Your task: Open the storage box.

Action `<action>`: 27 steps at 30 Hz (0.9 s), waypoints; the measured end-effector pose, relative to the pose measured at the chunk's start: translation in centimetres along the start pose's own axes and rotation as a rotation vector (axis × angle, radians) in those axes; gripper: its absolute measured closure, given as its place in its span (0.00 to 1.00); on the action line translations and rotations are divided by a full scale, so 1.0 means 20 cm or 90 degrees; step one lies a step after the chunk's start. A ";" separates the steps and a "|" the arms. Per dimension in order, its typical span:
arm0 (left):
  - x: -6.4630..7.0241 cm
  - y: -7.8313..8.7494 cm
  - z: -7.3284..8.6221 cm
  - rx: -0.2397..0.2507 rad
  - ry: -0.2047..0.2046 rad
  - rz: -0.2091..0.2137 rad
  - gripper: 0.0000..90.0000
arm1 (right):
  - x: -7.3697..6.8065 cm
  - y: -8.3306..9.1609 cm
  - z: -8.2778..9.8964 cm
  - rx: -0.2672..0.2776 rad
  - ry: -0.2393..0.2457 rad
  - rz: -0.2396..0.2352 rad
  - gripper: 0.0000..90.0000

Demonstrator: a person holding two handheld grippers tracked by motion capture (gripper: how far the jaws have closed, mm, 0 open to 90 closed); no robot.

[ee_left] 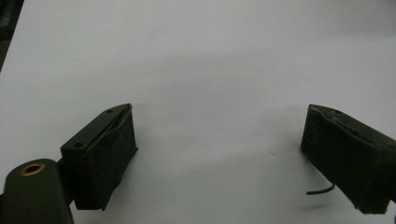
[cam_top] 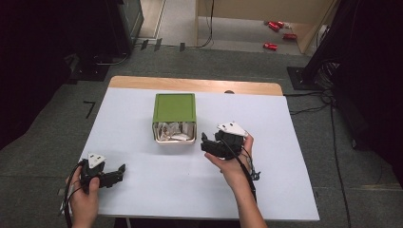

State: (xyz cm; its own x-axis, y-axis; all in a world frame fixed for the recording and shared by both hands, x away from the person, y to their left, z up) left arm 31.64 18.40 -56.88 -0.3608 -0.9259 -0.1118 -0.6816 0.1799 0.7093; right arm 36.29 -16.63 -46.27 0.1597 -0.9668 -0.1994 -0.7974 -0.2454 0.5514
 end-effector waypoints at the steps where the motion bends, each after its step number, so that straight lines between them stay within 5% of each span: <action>1: 0.00 0.00 0.00 0.000 0.000 0.000 0.12 | -0.01 0.00 0.00 0.000 0.004 -0.002 0.17; 17: 0.00 0.00 0.00 0.000 -0.001 0.000 0.12 | -0.17 -0.13 0.04 -0.027 -0.020 -0.040 0.15; 25: 0.00 0.00 0.00 -0.001 -0.001 0.000 0.12 | -0.17 -0.22 0.06 -0.018 -0.022 0.002 0.20; 27: 0.00 0.00 0.00 -0.001 -0.001 0.000 0.12 | -0.15 -0.25 0.07 -0.007 -0.019 0.041 0.35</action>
Point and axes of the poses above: each handheld gripper's, and its own axes: y roughly backward along the jaws, z roughly out of its underside, x roughly to its right, the point moved 10 cm from there along -y, roughly forward along the jaws, and after that the axes turned 8 degrees about -y, right-handed, at the moved point
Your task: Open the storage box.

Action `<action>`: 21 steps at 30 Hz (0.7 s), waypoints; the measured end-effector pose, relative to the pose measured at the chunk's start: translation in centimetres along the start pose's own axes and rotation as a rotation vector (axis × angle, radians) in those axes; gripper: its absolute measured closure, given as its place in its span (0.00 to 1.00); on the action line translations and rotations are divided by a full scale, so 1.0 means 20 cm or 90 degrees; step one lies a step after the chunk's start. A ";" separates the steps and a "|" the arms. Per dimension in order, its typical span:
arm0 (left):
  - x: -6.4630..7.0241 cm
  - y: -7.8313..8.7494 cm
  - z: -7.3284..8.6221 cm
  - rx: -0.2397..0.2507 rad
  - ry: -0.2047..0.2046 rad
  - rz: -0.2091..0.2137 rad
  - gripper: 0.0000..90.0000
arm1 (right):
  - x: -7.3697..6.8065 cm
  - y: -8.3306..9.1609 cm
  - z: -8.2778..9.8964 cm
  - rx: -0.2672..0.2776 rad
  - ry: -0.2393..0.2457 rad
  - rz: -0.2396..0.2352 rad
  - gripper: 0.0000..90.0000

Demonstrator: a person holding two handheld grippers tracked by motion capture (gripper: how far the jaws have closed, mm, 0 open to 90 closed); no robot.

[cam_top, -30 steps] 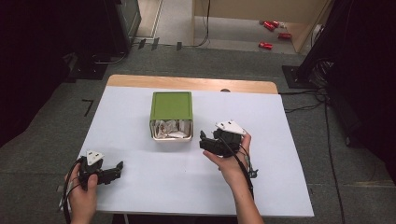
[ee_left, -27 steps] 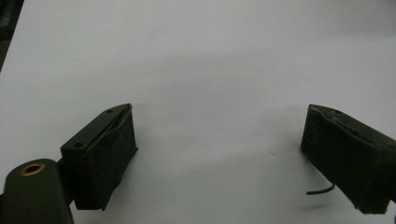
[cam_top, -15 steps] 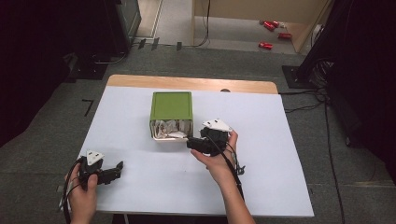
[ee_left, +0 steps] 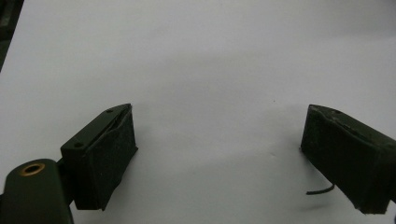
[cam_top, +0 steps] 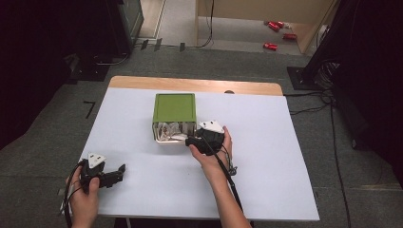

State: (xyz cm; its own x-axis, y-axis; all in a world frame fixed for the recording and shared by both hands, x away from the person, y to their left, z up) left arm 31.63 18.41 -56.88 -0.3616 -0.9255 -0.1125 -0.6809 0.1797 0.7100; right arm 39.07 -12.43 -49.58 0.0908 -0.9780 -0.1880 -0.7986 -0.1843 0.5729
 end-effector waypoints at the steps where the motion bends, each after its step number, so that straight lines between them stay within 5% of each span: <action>1: 0.00 0.00 0.00 0.000 0.000 0.000 0.12 | 0.01 -0.01 0.00 0.002 -0.004 0.014 0.42; 7: 0.00 0.00 0.00 0.000 -0.001 0.000 0.12 | -0.02 -0.08 0.04 -0.012 -0.028 0.000 0.55; 12: 0.00 0.00 0.00 0.000 0.000 0.000 0.12 | -0.03 -0.14 0.06 -0.004 -0.008 0.016 0.69; 15: 0.00 0.00 0.00 0.000 0.000 0.001 0.12 | -0.06 -0.16 0.09 -0.026 -0.053 -0.022 0.77; 21: 0.00 0.00 0.00 0.000 0.000 0.000 0.12 | -0.06 -0.19 0.10 -0.007 -0.046 -0.001 0.84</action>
Point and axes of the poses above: each handheld gripper's, and its own axes: y roughly backward along the jaws, z roughly out of its underside, x roughly to its right, the point moved 10 cm from there along -y, roughly forward along the jaws, and after that the axes turned 8 degrees about -y, right-handed, at the moved point
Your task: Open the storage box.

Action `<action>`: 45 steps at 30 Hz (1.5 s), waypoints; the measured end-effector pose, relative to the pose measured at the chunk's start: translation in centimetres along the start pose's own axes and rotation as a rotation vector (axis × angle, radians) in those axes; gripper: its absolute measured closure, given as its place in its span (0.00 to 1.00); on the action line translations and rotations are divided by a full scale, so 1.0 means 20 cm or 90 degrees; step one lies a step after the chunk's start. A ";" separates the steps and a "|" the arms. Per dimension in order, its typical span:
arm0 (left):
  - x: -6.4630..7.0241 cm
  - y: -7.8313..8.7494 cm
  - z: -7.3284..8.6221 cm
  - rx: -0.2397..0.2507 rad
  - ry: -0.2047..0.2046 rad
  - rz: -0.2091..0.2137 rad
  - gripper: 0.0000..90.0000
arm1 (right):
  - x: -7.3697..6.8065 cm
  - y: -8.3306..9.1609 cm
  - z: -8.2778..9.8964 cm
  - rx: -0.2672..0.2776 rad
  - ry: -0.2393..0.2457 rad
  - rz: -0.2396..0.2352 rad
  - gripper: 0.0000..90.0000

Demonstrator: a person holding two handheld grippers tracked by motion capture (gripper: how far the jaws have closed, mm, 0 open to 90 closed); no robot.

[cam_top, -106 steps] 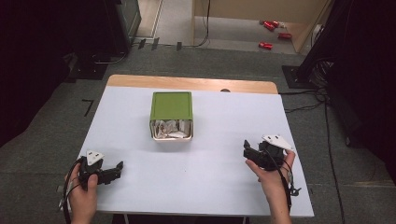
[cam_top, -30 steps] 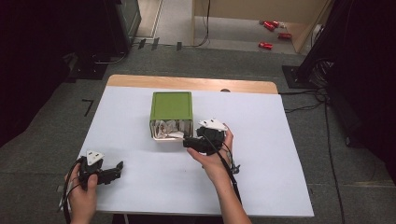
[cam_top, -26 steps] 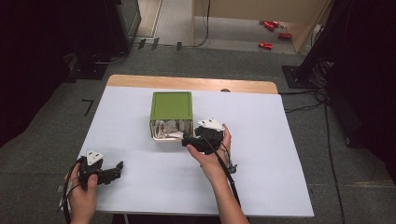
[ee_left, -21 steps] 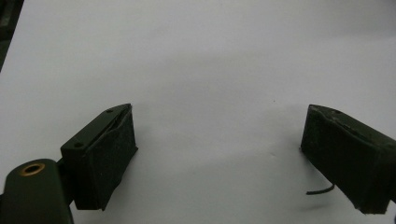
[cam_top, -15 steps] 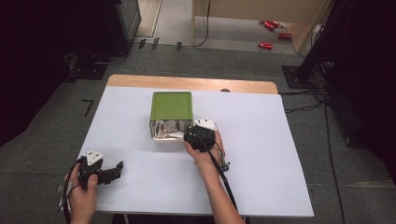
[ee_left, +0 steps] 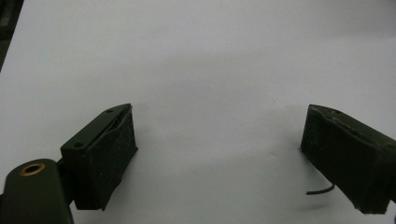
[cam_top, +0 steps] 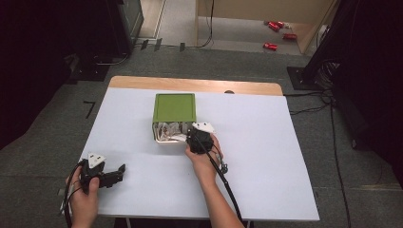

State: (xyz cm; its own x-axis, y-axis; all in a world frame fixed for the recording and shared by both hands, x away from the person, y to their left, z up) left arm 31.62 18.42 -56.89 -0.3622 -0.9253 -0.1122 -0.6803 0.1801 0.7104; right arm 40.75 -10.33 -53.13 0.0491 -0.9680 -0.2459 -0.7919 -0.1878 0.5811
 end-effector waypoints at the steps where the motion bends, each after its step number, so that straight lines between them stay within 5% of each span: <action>1: 0.00 0.00 0.00 0.000 0.000 0.000 0.12 | 0.00 0.00 0.00 0.001 -0.001 0.002 0.84; 27: 0.00 0.00 0.00 0.000 0.001 0.001 0.12 | -0.01 0.13 0.06 -0.036 0.002 -0.010 0.84; 45: 0.00 0.00 0.00 0.000 0.001 0.001 0.12 | -0.02 0.25 0.02 0.002 0.008 -0.014 0.91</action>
Point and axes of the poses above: each handheld gripper's, and its own axes: y roughly backward along the jaws, z roughly out of its underside, x roughly to its right, the point moved 10 cm from there along -y, roughly forward along the jaws, and after that the axes turned 8 degrees about -y, right-handed, at the moved point
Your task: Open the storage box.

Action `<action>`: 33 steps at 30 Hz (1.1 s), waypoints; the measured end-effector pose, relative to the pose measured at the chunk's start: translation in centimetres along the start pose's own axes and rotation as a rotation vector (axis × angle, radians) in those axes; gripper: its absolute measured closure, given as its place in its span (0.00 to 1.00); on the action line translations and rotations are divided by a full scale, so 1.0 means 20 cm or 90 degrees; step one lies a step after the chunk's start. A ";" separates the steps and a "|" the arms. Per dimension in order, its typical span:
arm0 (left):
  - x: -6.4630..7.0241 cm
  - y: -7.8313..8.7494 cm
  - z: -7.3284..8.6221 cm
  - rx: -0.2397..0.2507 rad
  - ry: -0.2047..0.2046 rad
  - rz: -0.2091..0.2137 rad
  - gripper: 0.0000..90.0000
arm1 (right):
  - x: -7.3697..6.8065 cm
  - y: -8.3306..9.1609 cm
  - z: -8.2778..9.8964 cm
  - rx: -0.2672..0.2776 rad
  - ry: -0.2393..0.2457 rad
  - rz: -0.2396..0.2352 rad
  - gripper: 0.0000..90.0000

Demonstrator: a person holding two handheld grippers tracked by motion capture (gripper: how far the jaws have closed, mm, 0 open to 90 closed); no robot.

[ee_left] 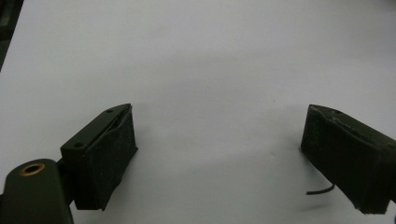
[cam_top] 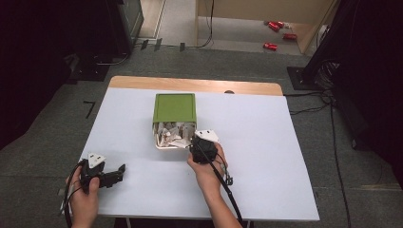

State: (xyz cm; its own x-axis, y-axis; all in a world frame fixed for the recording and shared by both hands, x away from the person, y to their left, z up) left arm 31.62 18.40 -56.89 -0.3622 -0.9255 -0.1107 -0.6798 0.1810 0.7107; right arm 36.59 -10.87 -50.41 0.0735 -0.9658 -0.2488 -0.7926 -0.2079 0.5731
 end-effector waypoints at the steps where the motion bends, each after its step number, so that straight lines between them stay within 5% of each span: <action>1: 0.00 0.00 0.00 0.000 0.000 0.000 0.12 | 0.00 0.01 -0.01 0.003 -0.001 0.000 0.91; 33: 0.00 0.00 0.00 0.001 0.001 0.000 0.12 | -0.02 0.02 -0.05 0.018 0.000 0.014 0.94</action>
State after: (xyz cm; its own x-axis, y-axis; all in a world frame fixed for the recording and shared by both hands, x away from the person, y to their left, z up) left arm 31.63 18.39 -56.89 -0.3611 -0.9260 -0.1099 -0.6806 0.1811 0.7100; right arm 36.77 -10.64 -49.31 0.0557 -0.9699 -0.2371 -0.8109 -0.1825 0.5559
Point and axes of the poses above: each handheld gripper's, and its own axes: y roughly backward along the jaws, z roughly out of its underside, x roughly to its right, the point moved 10 cm from there along -y, roughly forward along the jaws, and after that the axes turned 8 degrees about -y, right-handed, at the moved point
